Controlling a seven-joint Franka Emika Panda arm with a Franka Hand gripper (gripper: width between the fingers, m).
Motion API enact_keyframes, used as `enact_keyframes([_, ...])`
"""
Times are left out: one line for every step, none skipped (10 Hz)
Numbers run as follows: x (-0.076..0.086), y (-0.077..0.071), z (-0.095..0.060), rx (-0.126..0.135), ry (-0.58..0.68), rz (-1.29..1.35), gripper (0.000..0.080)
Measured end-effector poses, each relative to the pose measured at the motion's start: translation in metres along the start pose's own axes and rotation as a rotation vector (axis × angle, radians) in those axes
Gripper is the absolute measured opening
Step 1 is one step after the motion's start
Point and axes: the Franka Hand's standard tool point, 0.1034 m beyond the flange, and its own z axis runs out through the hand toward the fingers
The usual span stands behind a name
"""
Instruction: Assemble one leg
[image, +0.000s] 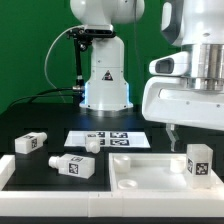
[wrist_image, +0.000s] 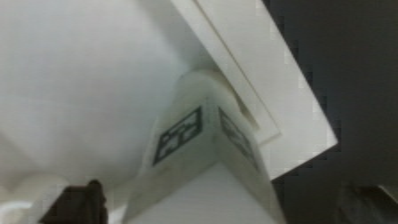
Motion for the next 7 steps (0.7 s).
enact_keyframes([0.001,0.001,0.0,-0.003,0.004,-0.039,0.0649])
enact_keyframes([0.001,0.002,0.0,-0.005,0.005,-0.095,0.0649])
enact_keyframes([0.001,0.003,0.001,-0.003,0.005,-0.161,0.0649])
enact_keyframes([-0.001,0.006,0.003,0.008,-0.005,-0.255,0.0649])
enact_keyframes([-0.002,0.008,0.007,0.012,-0.015,-0.33,0.0649])
enact_keyframes([-0.001,0.014,0.009,0.02,-0.029,-0.429,0.0649])
enact_keyframes([-0.001,0.015,0.01,0.023,-0.033,-0.43,0.0649])
